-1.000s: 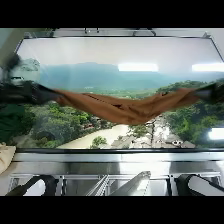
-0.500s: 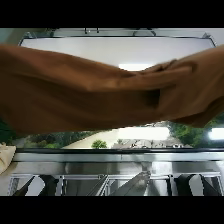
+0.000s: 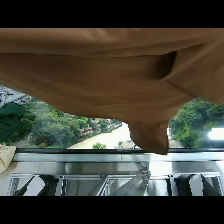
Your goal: Fold the shirts.
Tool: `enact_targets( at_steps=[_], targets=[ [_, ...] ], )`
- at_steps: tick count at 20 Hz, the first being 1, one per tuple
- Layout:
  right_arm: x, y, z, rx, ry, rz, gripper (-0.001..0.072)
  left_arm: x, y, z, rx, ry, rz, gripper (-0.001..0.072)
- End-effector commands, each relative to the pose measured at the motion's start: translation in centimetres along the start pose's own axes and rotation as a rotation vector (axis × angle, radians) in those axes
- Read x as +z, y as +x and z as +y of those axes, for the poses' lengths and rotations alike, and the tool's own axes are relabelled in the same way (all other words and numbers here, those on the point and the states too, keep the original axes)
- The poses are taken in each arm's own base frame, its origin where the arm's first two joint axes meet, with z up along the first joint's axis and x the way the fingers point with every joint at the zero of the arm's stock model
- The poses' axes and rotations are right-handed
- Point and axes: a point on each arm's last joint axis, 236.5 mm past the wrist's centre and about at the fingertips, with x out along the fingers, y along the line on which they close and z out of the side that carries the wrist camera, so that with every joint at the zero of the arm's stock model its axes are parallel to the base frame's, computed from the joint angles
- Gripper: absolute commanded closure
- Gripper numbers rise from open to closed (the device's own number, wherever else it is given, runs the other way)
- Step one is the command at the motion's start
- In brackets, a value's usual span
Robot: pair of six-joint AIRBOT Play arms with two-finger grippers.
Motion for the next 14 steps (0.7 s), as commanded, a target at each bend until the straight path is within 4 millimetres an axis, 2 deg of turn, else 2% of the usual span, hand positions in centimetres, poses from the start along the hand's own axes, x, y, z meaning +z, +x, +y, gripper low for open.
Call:
enact_targets(
  at_steps=[1, 3, 6, 8, 9, 11, 13, 14],
  targets=[
    [-1.8, 0.0, -1.5, -0.092, -0.059, 0.104, 0.0691, -1.0, 0.3, 0.0, 0.043, 0.027, 0.038, 0.0690],
    [-4.3, -0.6, -3.9, -0.193, -0.070, 0.219, 0.0691, -1.8, -0.4, 2.5, 0.167, 0.002, 0.069, 0.0690],
    [-9.9, -0.5, -9.5, -0.343, -0.056, 0.405, 0.0691, -3.4, -1.6, 9.4, 0.366, -0.140, 0.080, 0.0684],
    [-14.5, 1.1, -13.6, -0.390, -0.042, 0.491, 0.0691, -5.7, -1.8, 15.4, 0.427, -0.269, 0.102, 0.0683],
    [-17.4, 2.2, -15.7, -0.405, -0.036, 0.545, 0.0691, -7.0, -2.1, 19.2, 0.464, -0.355, 0.106, 0.0684],
    [-24.4, 3.9, -21.1, -0.457, -0.008, 0.652, 0.0692, -9.0, -2.6, 27.1, 0.520, -0.494, 0.101, 0.0684],
    [-31.3, 3.8, -26.5, -0.526, 0.090, 0.709, 0.0692, -11.1, -3.3, 34.2, 0.543, -0.629, 0.138, 0.0692],
    [-34.4, 3.3, -28.4, -0.539, 0.145, 0.741, 0.0692, -11.8, -3.4, 37.4, 0.533, -0.682, 0.151, 0.0700]
  ],
)
